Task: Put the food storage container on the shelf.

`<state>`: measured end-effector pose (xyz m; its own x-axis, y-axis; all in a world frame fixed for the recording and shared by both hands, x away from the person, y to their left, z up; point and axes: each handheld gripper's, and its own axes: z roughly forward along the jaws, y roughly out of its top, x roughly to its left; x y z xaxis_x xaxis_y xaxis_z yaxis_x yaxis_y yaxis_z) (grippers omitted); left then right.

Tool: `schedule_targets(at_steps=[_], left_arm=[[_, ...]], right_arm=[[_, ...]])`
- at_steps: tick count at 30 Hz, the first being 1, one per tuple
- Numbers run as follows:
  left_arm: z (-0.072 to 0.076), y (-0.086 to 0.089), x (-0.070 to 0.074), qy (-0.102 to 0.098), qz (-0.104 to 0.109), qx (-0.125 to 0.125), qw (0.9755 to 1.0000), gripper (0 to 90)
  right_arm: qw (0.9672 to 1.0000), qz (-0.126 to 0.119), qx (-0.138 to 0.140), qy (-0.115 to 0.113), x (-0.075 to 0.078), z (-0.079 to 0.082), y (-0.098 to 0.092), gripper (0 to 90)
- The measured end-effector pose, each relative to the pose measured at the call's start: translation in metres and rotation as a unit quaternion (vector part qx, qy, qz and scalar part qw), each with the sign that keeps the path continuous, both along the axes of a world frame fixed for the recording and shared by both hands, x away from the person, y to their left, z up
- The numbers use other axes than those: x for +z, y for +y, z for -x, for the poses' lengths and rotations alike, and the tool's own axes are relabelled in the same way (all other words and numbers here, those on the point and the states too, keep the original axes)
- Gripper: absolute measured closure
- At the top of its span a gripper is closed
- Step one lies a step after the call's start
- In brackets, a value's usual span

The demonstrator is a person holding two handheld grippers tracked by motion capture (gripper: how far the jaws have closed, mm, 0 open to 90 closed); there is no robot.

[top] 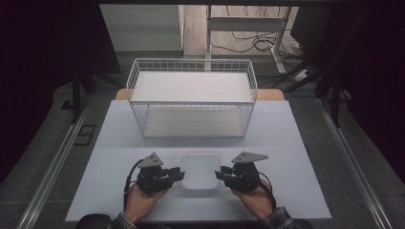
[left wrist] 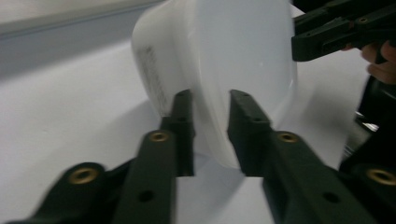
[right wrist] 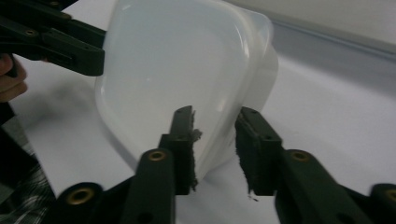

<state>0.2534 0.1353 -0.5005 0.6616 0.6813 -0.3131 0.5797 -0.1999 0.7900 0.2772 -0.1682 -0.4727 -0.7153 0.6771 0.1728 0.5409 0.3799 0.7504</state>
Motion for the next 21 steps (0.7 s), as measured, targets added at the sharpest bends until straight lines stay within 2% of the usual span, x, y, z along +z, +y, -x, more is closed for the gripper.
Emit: schedule_targets(at_steps=[1, 10, 15, 21], left_arm=[[0.000, 0.000, 0.000, 0.000, 0.000, 0.000, 1.0000, 78.2], [-0.003, 0.004, 0.002, -0.010, 0.012, 0.018, 0.9997, 78.7], [-0.007, 0.005, 0.003, -0.011, 0.011, 0.023, 0.9996, 78.9], [-0.016, 0.006, 0.009, -0.023, 0.010, 0.027, 0.9993, 78.8]], right_arm=[[1.0000, 0.002, -0.006, -0.008, 0.000, 0.000, 0.000, 76.0], [0.9997, -0.008, -0.014, -0.020, 0.000, -0.003, 0.003, 76.3], [0.9994, -0.007, -0.016, -0.031, 0.001, -0.005, 0.006, 76.5], [0.9987, -0.009, -0.020, -0.046, 0.007, -0.012, 0.008, 76.6]])
